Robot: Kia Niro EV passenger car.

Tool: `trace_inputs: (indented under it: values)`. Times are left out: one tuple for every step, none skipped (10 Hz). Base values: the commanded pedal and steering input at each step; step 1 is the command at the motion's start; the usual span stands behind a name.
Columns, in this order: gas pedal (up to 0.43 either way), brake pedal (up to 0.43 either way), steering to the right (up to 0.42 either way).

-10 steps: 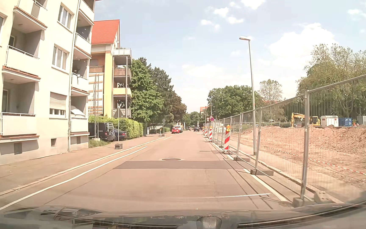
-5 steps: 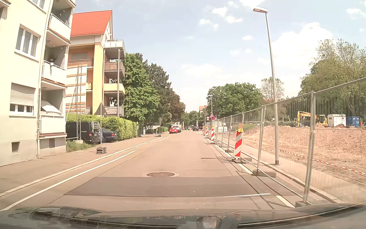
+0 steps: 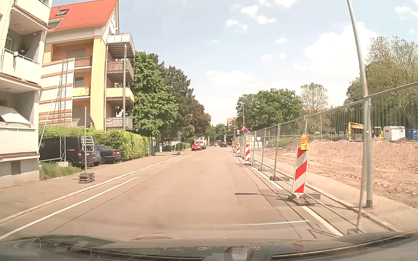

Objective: Follow the waypoints while adhering to traffic rules and regulations

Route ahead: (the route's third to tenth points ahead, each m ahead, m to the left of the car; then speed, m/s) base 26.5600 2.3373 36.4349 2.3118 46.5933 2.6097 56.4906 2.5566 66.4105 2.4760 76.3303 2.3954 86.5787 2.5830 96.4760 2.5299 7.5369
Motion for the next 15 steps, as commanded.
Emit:
trace_inputs:
  values:
    - [0.079, 0.000, 0.003]
    - [0.079, 0.000, 0.003]
    - [0.059, 0.000, 0.003]
    - [0.039, 0.000, 0.003]
    - [0.039, 0.000, 0.003]
    - [0.039, 0.000, 0.003]
    - [0.039, 0.000, 0.003]
    - [0.039, 0.000, 0.003]
    - [0.039, 0.000, 0.003]
    - [0.039, 0.000, 0.003]
    - [0.039, 0.000, 0.001]
    - [0.039, 0.000, 0.000]
    - [0.039, 0.000, 0.000]
    - [0.039, 0.000, 0.000]
    - [0.039, 0.000, 0.000]
